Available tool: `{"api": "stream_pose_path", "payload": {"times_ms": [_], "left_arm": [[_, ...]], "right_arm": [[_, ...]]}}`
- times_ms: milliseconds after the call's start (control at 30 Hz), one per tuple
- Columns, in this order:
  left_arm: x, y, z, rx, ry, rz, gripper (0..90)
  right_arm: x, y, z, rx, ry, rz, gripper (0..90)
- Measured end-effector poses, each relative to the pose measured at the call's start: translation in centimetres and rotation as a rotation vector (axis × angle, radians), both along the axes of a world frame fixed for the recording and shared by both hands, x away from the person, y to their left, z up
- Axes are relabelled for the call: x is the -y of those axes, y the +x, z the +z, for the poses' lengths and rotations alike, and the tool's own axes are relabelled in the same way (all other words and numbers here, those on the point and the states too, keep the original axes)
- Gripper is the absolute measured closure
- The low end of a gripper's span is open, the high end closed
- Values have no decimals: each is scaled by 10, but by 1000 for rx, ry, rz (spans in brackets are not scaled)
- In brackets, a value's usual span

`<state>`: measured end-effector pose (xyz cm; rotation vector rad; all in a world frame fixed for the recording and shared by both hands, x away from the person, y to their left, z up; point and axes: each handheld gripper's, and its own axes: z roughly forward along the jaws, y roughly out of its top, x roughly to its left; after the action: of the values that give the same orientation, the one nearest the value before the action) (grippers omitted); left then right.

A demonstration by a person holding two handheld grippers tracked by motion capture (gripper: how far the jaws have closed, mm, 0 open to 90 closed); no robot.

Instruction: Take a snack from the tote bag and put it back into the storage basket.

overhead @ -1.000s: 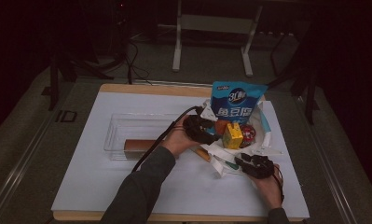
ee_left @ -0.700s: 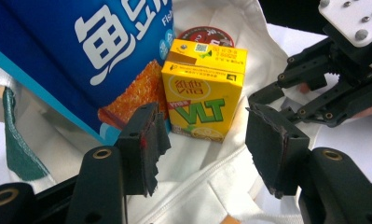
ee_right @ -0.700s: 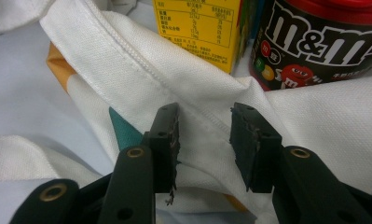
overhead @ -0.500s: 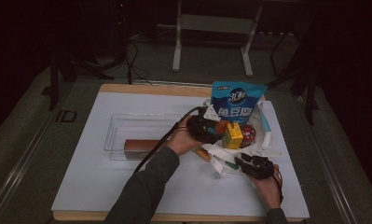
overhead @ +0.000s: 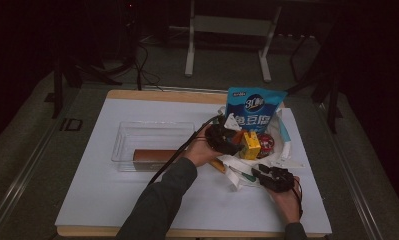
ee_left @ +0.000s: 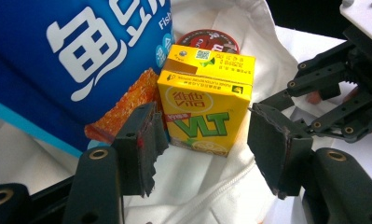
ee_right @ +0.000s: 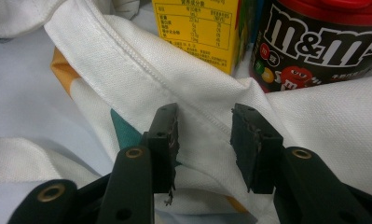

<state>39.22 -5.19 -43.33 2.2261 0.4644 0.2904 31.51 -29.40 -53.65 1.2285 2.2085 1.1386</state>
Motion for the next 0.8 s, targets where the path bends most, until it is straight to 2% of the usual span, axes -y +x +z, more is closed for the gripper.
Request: {"api": "stream_pose_path", "payload": {"times_ms": [333, 800], "left_arm": [[10, 4, -4, -7, 18, -24, 394], [27, 12, -11, -22, 43, -42, 279]], "right_arm": [[-2, -2, 0, 12, -16, 0, 591], [-2, -1, 0, 9, -15, 13, 560]]}}
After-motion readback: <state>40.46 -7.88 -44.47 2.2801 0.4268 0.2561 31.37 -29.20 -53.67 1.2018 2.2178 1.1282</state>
